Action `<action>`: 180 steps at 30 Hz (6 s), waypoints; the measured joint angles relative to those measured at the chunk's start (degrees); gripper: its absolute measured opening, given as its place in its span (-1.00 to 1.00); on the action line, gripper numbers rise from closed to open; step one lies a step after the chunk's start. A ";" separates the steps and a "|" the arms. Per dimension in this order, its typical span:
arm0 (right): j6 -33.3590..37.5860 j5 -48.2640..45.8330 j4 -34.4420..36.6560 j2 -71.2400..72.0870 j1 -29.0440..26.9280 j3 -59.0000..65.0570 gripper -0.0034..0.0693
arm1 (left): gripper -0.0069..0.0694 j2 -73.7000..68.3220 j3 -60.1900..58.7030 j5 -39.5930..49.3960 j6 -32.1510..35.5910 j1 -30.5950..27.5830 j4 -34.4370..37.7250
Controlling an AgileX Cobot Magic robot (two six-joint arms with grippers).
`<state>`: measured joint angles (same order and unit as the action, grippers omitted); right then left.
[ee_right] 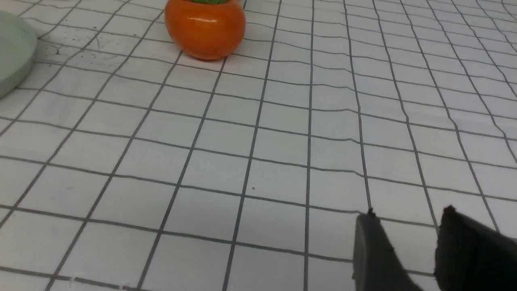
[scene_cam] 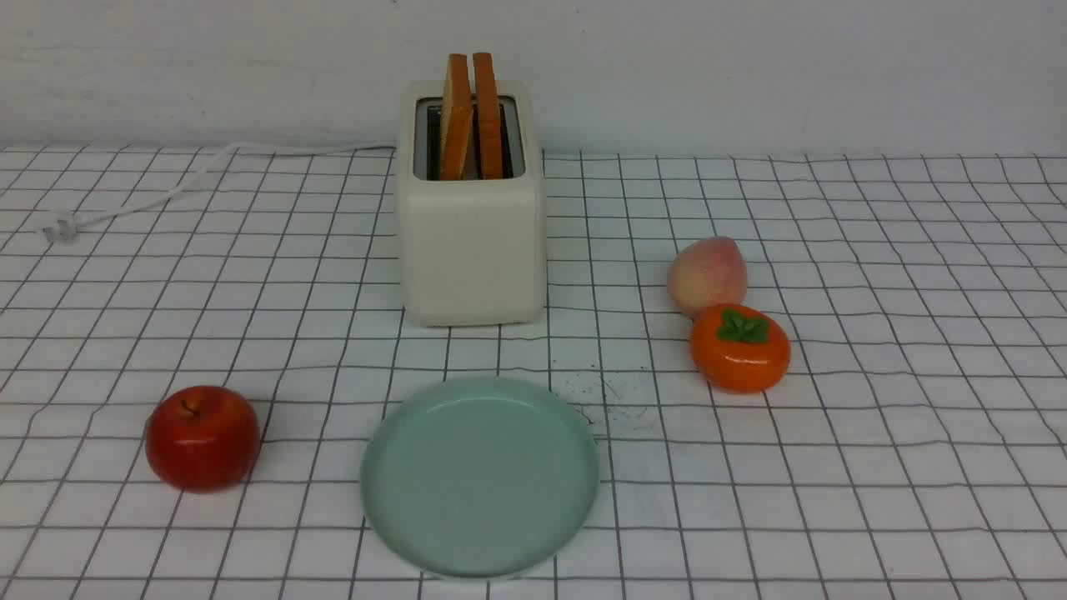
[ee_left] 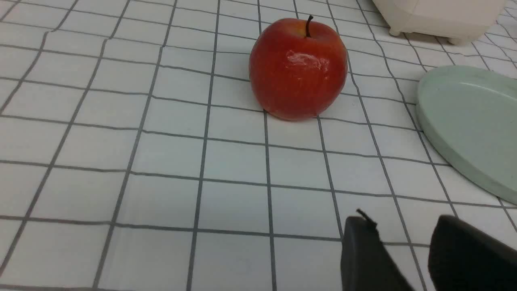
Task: Take toasted bread from bread machine on white checkered table place on plate.
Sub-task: 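Reach for a toast slice standing in the toaster with the left gripper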
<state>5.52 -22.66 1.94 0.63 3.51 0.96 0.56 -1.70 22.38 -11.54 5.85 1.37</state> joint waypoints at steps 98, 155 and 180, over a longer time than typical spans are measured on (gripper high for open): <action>-42.00 13.17 -5.87 -7.11 0.83 -7.94 -0.75 | -0.85 -29.67 24.81 -8.99 27.18 0.00 40.79; -3.23 -5.19 14.38 -49.14 21.89 -58.95 -0.82 | 0.08 -105.49 73.98 -37.79 56.77 17.29 38.12; -3.18 -5.47 14.38 -49.14 21.89 -59.01 -0.78 | 0.03 -114.41 81.78 -47.50 45.38 17.28 29.84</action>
<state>2.34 -28.13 16.32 -48.52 25.40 -58.05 -113.85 80.08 -25.12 33.84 23.13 31.21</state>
